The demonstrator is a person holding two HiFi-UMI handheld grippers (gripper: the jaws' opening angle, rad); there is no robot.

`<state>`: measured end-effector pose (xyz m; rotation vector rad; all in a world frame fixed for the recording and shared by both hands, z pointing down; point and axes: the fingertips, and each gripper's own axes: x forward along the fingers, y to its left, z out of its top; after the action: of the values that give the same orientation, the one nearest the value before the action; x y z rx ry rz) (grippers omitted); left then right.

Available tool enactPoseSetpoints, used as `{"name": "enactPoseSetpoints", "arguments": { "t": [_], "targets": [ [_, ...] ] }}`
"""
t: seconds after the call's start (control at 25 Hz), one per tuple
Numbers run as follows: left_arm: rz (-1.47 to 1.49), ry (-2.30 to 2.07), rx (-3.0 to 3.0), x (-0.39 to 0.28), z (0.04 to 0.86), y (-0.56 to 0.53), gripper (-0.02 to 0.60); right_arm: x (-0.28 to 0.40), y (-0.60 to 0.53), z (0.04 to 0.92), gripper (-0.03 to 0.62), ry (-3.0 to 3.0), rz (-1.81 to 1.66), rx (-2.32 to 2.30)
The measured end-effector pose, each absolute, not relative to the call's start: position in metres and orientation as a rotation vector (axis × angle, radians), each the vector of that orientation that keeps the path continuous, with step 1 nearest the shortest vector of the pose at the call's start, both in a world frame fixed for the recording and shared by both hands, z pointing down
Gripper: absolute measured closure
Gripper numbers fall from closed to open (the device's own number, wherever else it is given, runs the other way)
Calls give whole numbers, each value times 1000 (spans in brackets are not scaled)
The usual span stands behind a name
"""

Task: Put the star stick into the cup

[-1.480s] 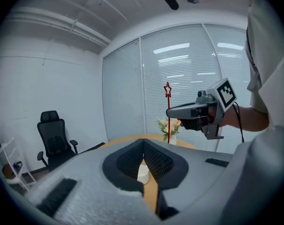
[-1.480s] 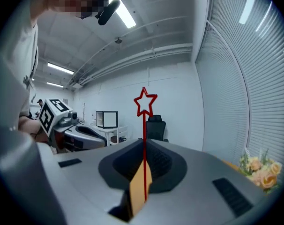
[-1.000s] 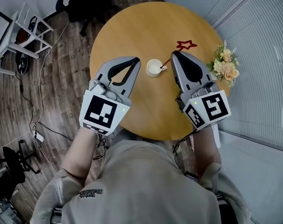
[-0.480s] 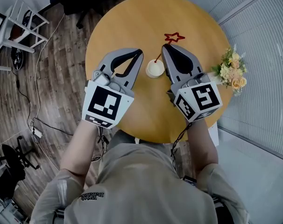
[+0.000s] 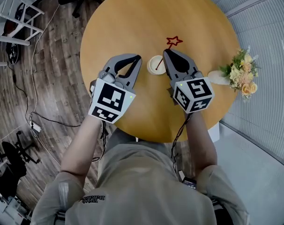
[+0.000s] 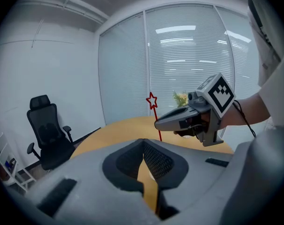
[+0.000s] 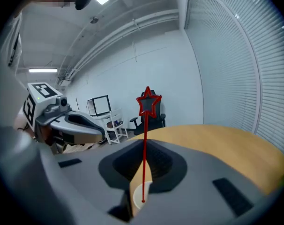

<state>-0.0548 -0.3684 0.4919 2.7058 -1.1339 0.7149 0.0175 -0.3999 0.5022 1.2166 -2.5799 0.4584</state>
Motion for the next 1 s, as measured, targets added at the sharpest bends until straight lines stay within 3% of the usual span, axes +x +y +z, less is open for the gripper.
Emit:
{"name": "enactPoseSetpoints", "arguments": {
  "t": [0.4,1.0],
  "targets": [
    [792,-1035,2555,-64,568,-352,560,11,-396,584,559,-2427,599,1141],
    [746,-1074,2577,-58,554,-328,560,23,-358,598,510,-2345,599,1104]
  ]
}}
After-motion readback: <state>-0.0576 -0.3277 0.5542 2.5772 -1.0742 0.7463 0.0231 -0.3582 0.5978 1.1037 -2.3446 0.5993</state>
